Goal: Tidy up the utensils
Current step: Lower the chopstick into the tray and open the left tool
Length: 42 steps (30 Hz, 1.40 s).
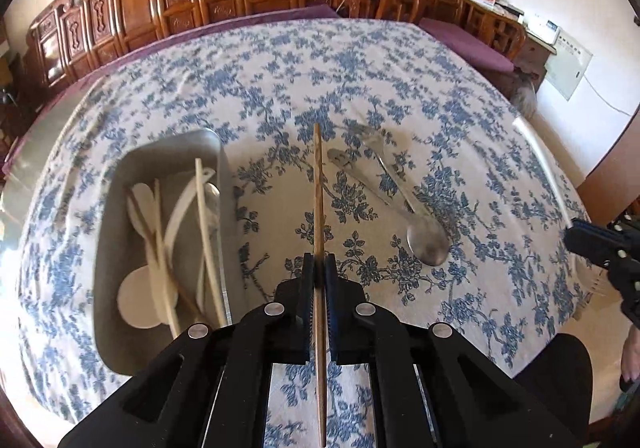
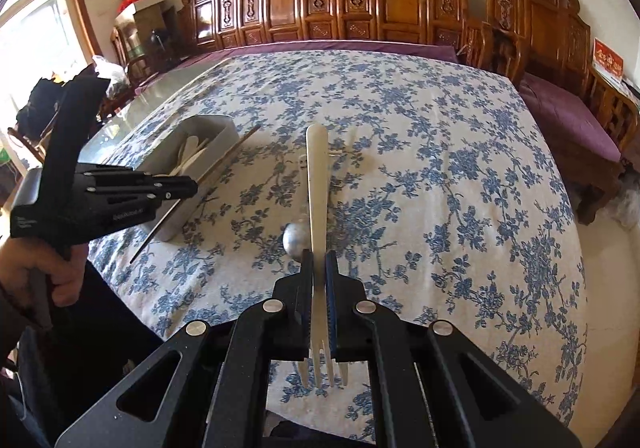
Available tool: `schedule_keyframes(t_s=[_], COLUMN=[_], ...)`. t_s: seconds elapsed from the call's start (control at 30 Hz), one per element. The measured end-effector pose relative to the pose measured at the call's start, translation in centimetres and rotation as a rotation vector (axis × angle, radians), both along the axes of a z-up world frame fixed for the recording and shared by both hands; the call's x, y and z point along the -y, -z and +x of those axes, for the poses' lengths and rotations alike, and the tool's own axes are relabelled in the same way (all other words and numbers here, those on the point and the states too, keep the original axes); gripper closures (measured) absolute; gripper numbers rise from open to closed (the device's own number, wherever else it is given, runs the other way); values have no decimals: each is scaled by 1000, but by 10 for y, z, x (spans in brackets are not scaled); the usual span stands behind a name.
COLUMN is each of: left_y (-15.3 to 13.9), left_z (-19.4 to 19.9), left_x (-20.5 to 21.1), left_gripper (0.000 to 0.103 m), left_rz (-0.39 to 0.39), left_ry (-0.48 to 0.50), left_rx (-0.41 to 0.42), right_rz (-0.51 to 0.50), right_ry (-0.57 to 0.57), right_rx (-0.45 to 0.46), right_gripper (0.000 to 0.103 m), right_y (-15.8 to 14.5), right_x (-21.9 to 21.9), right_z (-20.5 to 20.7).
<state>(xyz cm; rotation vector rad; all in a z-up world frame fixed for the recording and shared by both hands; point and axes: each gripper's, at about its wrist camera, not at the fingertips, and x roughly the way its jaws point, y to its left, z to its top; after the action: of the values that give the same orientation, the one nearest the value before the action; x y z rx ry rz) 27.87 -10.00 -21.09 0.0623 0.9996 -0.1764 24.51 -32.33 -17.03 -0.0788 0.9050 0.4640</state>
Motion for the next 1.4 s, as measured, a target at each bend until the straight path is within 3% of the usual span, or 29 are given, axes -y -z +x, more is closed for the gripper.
schedule_keyframes(t_s=[0.33,0.73,1.03,1.4], left_y=[-17,-29,-11,20], left_z=[-9,11,34,49], left_x=[-24,-79,-111,-115], left_gripper=[99,99,99,99], left_rz=[2,-9,-38,-41], left_ry=[-33,-81,-94,-57], left_rx=[33,44,12,-28], right_rz=[14,17,-11,-31], right_ry=[-50,-87,-85,-75], right_rx=[21,19,-16,-39], right_gripper=[96,96,96,96], right_y=[-11,-8,12,25], right_x=[-21,-42,-53,-50], right_z=[-12,-19,-9,-4])
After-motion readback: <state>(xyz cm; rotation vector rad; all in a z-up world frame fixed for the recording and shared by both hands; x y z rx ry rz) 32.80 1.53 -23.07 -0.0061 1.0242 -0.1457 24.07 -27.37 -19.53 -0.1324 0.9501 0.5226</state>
